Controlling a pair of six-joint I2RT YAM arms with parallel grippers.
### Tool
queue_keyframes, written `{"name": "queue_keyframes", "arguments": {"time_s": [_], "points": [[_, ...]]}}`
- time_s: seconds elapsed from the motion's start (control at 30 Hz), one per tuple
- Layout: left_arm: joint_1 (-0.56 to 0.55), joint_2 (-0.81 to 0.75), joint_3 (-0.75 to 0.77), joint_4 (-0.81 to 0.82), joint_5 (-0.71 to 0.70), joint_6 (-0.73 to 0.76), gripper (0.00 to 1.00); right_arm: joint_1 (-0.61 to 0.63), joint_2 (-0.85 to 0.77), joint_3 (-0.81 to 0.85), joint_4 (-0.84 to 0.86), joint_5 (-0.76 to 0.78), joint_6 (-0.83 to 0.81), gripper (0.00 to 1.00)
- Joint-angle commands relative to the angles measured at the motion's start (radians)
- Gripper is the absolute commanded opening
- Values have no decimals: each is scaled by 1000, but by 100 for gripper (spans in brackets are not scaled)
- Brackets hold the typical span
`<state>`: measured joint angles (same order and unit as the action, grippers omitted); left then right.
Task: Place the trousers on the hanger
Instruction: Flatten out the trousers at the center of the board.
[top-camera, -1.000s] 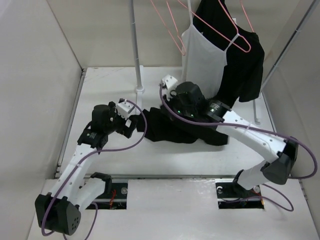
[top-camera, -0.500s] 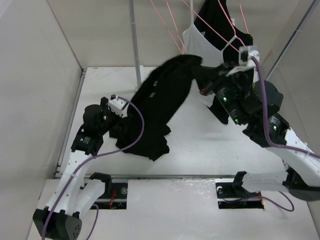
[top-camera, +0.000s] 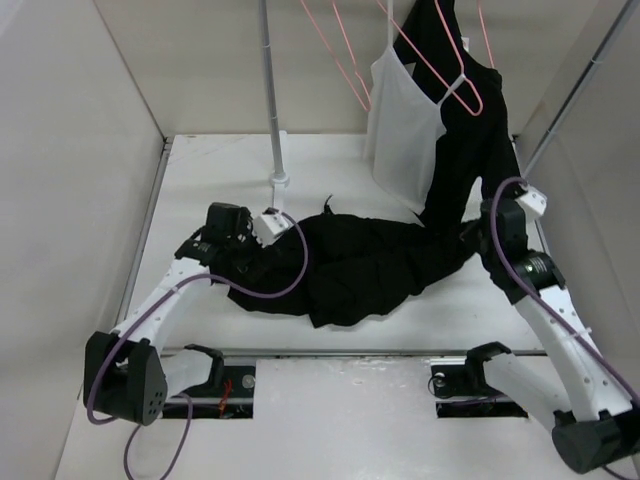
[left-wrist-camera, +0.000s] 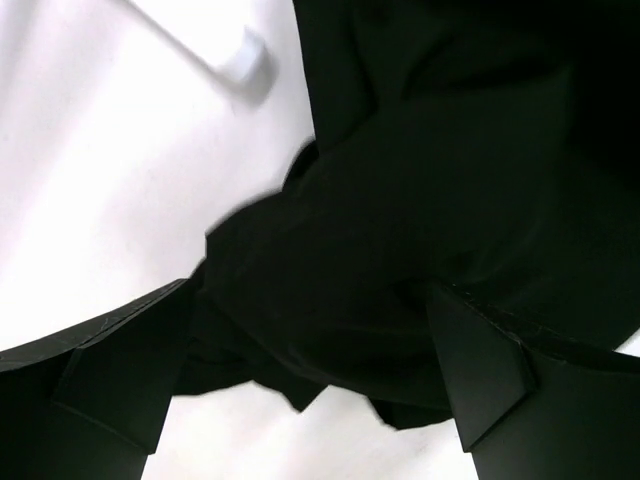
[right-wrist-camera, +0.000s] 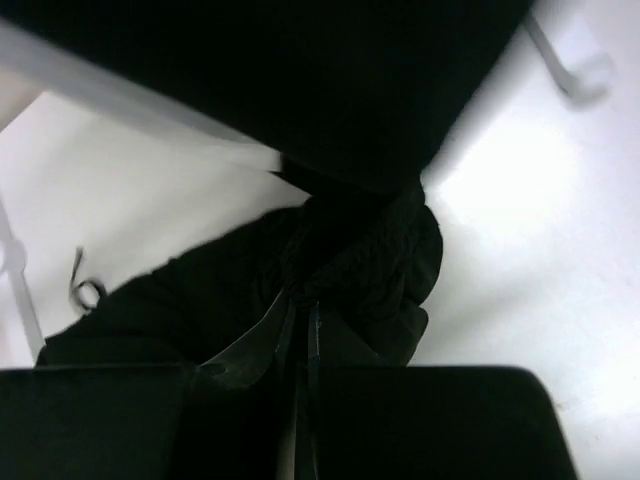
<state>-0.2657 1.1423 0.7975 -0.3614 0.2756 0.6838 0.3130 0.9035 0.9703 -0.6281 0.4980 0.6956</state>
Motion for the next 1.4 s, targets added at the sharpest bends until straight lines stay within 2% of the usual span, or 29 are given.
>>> {"name": "queue_keyframes", "arguments": {"time_s": [0.0,0.2,0.3,0.33,0.37,0.4,0.47,0.5,0.53,0.63,0.67,0.7,0.77,0.8,0.9,1.1,1.23,1.37], "points": [[-9,5,-82,45,-157,163,100,-76,-133,-54,25,-52,105,0],[-9,149,-102,45,-173,235,100,-109,-127,-74,25,-62,47,0],[-21,230,-121,131,-219,206,100,-109,-127,-84,44,-62,36,0],[-21,270,-121,163,-243,195,97,-118,-127,-84,53,-62,36,0],[-21,286,-112,164,-243,171,89,-118,-127,-84,53,-62,36,0],[-21,295,-100,164,-243,158,66,-118,-138,-84,53,-71,27,0],[-9,295,-60,127,-220,149,35,-136,-138,-84,79,-98,7,0],[8,277,-47,127,-220,117,8,-137,-138,-84,88,-113,-2,0],[20,260,-31,127,-233,105,0,-137,-126,-84,88,-128,-22,0],[117,179,110,113,-260,71,0,-147,-92,-38,117,-168,-64,0],[150,165,231,113,-260,47,0,-147,-83,-19,129,-180,-76,0],[224,156,305,113,-272,37,0,-147,-74,31,130,-180,-87,0],[295,155,461,84,-273,11,0,-157,-55,92,130,-180,-125,0],[357,169,611,63,-273,-12,0,-169,-43,152,120,-171,-134,0],[434,183,811,44,-245,-32,0,-178,-43,223,120,-151,-168,0],[444,183,896,-33,-196,-7,0,-178,-54,274,110,-124,-200,0],[444,183,820,-88,-174,40,0,-178,-64,205,110,-154,-200,0],[473,194,700,-129,-220,89,2,-178,-74,124,87,-167,-176,0]]}}
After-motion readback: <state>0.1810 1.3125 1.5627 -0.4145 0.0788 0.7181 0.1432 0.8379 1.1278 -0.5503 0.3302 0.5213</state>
